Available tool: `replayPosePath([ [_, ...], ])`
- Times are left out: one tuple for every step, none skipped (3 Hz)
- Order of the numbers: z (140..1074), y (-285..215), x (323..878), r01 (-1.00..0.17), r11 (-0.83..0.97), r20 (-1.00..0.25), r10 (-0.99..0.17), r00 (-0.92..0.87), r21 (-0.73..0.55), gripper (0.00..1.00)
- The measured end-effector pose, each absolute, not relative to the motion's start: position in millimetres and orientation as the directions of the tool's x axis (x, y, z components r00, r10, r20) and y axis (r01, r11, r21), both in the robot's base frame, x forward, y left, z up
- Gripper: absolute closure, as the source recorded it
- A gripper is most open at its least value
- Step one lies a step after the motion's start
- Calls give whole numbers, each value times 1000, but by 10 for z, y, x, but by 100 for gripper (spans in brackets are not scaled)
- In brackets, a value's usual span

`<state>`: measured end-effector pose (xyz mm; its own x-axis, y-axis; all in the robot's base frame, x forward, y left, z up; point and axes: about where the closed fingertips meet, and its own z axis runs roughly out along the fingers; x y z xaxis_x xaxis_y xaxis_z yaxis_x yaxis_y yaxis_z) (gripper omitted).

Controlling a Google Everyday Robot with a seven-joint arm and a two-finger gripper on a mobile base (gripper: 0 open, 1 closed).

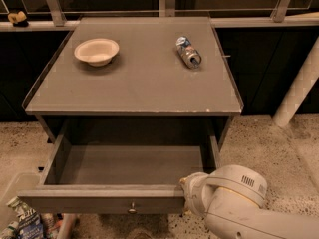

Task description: Open top drawer

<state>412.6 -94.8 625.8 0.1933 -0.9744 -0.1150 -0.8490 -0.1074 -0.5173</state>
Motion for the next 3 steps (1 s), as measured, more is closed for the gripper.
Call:
replayPosePath([
  [6251,-956,4069,-844,-120,-104,-974,203,-522,100],
  [6257,-950,4064,-844,-120,-104,-974,203,-522,100],
  [6248,-955,4002,-845,-118,-104,-974,201,-521,100],
])
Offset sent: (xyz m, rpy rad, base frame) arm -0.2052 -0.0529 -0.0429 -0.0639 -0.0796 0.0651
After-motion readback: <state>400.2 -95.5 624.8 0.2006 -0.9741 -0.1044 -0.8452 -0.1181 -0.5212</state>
